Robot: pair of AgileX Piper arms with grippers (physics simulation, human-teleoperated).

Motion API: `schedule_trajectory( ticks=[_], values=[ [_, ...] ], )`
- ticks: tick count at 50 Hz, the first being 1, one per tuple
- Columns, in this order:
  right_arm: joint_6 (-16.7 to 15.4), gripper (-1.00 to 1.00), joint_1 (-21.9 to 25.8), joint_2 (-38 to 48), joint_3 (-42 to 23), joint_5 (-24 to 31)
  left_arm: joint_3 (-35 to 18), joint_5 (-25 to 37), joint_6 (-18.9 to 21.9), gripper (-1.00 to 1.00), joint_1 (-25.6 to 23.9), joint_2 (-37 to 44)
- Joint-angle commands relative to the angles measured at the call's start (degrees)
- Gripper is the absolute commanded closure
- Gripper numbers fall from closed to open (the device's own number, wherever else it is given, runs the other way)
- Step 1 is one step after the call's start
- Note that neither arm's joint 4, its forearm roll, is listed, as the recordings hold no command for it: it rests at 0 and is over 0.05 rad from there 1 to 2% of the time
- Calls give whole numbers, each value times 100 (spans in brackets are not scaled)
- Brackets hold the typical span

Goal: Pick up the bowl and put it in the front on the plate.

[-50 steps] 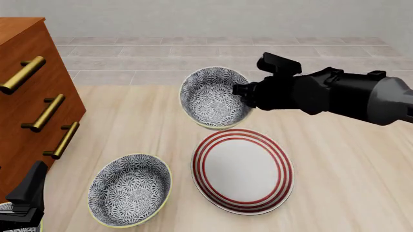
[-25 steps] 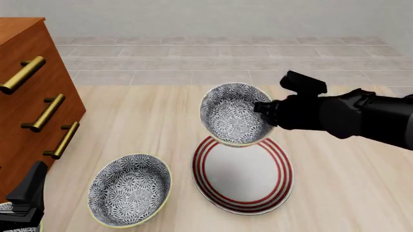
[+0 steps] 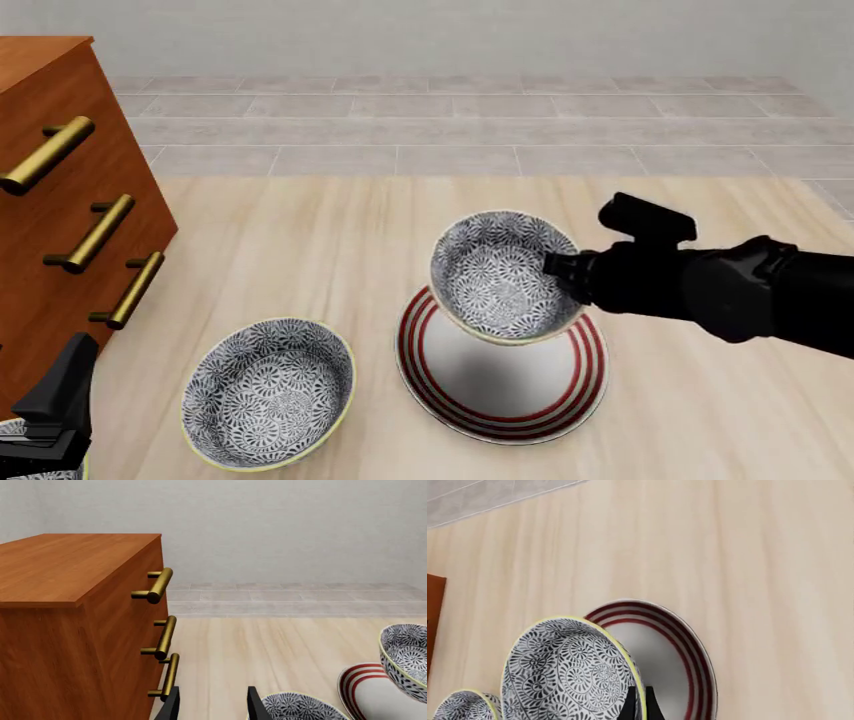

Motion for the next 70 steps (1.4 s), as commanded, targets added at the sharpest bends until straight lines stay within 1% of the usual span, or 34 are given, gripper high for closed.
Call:
schedule_trajectory(
  ticks=[1, 3, 22, 33, 50, 70],
  values=[
    [96, 100, 22, -17, 291, -198, 0, 0, 0, -100, 0, 0],
    [194, 100, 112, 60, 420, -319, 0, 0, 0, -100, 0, 0],
    [340, 100, 237, 275, 621, -593, 0, 0, 0, -100, 0, 0],
    [334, 100, 165, 375, 700, -718, 0, 0, 0, -100, 0, 0],
    [375, 100, 220, 584, 742, -903, 0, 0, 0, -100, 0, 0],
    [392, 100, 261, 582, 792, -929, 0, 0, 0, -100, 0, 0]
  ],
)
